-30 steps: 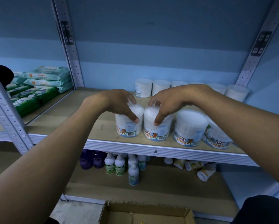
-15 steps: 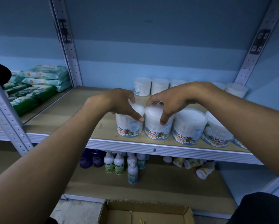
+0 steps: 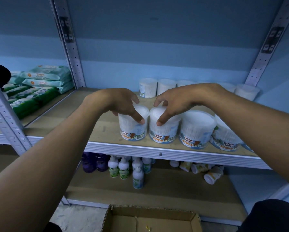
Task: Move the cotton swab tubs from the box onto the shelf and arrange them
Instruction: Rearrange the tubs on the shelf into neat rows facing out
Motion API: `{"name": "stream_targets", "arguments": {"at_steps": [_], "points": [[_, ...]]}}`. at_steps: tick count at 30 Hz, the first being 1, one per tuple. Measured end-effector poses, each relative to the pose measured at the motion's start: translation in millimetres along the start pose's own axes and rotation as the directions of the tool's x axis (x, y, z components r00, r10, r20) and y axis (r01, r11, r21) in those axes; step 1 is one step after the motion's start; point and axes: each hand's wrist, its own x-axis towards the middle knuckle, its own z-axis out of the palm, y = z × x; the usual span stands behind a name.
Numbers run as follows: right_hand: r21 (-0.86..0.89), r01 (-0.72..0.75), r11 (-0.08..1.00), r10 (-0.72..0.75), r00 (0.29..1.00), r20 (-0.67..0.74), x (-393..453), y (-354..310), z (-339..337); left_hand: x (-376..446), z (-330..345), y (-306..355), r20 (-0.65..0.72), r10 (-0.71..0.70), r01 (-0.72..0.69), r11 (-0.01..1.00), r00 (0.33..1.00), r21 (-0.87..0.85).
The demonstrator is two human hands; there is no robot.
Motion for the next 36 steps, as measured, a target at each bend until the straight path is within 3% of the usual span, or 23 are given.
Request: {"name": "stream_targets", "arguments": {"at_steps": [9, 16, 27, 36], "points": [[0.056, 0.035, 0.998, -0.037, 0.999, 0.030, -1, 5, 0, 5, 6, 2, -0.041, -0.051, 0.053, 0.998, 0.998, 0.033], [0.080, 0.056, 0.995, -0.059, 0.998, 0.034, -1, 8, 2, 4, 2, -1, 0.049, -0.032, 0.033, 0.999, 0.998, -0.018], [0.066, 0.065, 0.996, -0.067, 0.997, 0.036, 2, 9, 4, 5, 4, -2, 0.004, -0.035, 0.035, 0.999, 0.999, 0.017], [0.125, 0.052, 0.991, -0.060, 0.996, 0.060, -12, 20, 0, 7, 4, 1, -0.016, -0.013, 0.015, 0.990, 1.000, 0.140]]}}
